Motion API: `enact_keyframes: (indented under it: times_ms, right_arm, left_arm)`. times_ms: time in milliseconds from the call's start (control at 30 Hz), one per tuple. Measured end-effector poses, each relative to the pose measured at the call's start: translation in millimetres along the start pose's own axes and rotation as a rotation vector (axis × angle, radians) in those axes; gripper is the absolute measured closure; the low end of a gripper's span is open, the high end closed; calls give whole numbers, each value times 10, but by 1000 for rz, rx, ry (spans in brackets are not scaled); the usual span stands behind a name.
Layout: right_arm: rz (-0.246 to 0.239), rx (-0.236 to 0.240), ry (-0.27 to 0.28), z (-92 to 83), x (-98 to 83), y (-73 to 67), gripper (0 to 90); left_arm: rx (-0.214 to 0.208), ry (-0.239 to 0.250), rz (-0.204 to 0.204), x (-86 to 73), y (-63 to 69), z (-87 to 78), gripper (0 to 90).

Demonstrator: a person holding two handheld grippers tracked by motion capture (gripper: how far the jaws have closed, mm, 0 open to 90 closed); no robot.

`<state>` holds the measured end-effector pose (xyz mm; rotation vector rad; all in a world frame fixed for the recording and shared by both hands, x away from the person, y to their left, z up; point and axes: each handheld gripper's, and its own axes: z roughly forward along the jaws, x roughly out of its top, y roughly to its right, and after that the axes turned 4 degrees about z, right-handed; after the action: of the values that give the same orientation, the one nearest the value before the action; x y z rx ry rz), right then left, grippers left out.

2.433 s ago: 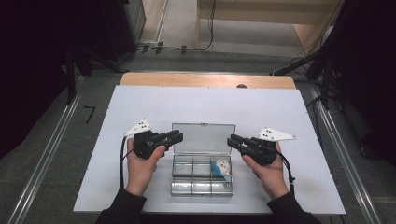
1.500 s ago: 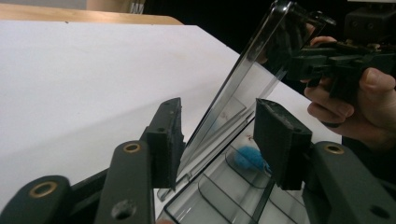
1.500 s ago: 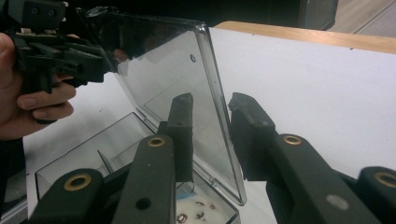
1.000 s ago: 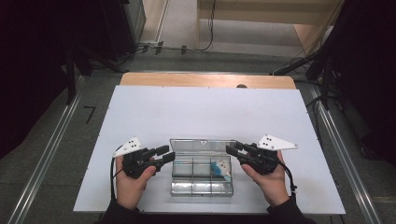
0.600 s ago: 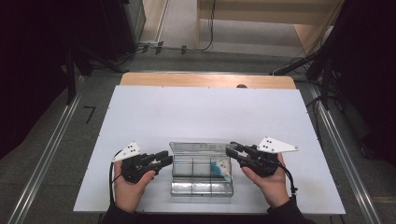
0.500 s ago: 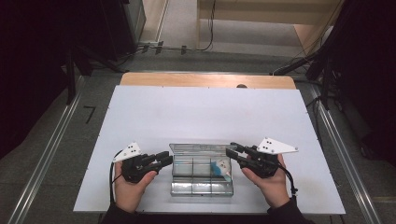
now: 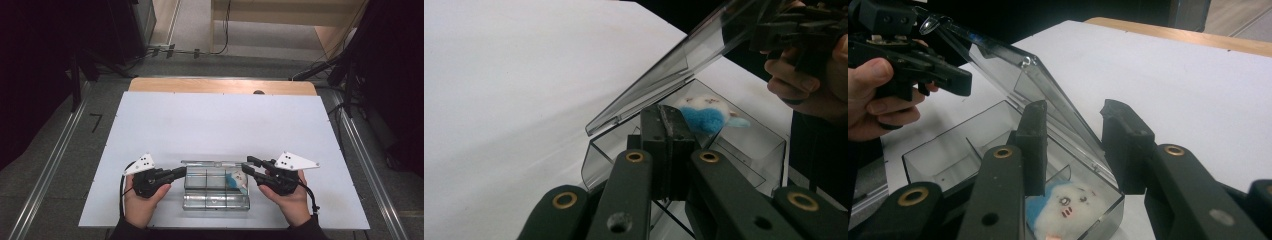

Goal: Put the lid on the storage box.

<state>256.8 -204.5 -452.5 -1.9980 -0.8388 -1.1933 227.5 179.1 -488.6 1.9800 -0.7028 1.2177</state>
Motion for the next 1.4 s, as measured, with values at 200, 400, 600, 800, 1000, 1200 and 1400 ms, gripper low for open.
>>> enact_keyframes:
  times_ms: [200, 400, 600, 800, 1000, 1200, 1400]
  right_arm:
    - [-7, 3, -8, -18, -28, -17, 588]
    - [-9, 7, -17, -28, -55, -23, 567]
    - [-1, 21, -23, -62, -80, -4, 532]
    - [12, 15, -26, -130, -145, 34, 532]
    - [54, 39, -38, -167, -222, 84, 571]
    - [97, 75, -75, -151, -270, 111, 737]
    - [110, 71, -90, -117, -291, 112, 853]
  left_arm:
    - [-6, 8, -7, -1, -7, -6, 894]
    - [-14, 1, -9, -7, 2, 13, 894]
    - [-19, -3, -6, -9, -5, 13, 893]
    - [-24, -6, -10, -15, -5, 23, 892]
    - [-24, -4, -14, -16, -3, 20, 892]
    - [-26, -6, -13, -17, 4, 22, 892]
    - [-29, -3, -14, -20, 14, 20, 892]
